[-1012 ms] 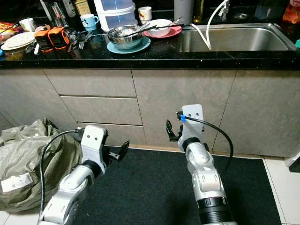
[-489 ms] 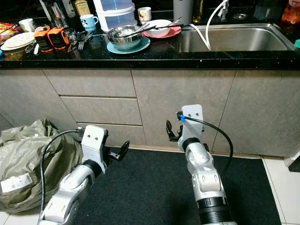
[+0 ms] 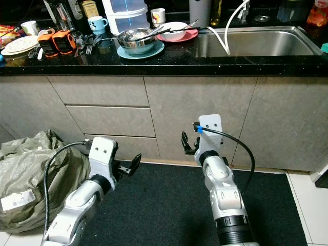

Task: Kitchen organization

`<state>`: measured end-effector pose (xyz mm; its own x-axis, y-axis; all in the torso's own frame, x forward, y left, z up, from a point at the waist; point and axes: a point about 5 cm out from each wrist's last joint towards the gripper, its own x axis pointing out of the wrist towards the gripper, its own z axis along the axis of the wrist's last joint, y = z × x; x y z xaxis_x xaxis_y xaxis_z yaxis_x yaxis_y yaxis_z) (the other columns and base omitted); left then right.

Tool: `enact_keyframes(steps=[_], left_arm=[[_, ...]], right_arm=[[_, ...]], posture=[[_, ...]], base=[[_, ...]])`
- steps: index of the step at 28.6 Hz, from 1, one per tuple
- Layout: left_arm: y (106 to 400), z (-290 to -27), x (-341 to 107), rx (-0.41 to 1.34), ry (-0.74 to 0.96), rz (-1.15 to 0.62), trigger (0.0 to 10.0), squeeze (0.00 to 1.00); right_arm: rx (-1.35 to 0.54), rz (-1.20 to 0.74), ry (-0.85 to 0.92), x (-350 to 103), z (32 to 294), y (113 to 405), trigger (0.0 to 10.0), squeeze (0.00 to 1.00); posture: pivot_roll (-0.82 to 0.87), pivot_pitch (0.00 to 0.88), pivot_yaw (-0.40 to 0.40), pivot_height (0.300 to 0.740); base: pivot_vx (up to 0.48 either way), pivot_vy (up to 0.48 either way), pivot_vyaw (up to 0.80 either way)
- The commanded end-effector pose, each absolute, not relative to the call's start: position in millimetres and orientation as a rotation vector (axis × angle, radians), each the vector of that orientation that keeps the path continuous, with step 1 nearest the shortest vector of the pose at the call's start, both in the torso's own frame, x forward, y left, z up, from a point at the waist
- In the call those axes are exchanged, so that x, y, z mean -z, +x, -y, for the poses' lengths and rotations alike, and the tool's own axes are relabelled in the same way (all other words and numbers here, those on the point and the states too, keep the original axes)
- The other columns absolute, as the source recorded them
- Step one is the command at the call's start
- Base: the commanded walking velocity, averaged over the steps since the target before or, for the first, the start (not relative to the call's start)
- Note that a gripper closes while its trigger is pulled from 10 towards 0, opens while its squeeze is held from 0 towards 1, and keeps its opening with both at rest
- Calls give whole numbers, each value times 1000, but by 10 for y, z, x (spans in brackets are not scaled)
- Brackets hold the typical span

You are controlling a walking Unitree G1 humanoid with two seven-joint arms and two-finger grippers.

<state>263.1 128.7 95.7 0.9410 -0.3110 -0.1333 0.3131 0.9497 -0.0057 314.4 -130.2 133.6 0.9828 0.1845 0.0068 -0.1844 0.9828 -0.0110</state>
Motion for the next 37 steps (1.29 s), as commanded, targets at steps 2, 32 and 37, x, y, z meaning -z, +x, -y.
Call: enact_keyframes(steps=[2,32,37], left_arm=[[2618,-1331,-927,298,7,-141,10000,0],[2650,-1422,-945,272,-79,-155,10000,0],[2606,-1475,-957,251,-86,-153,10000,0]], right_arm=[[-198,-6,8,-1321,1274,3137,10000,0],[-300,49,107,-1420,1219,3129,10000,0],[-315,69,174,-1452,1239,3130,10000,0]], posture=[[-11,1,76,740],[9,0,73,740],[19,0,69,740]], base=[[0,0,0],[180,0,21],[313,0,599]])
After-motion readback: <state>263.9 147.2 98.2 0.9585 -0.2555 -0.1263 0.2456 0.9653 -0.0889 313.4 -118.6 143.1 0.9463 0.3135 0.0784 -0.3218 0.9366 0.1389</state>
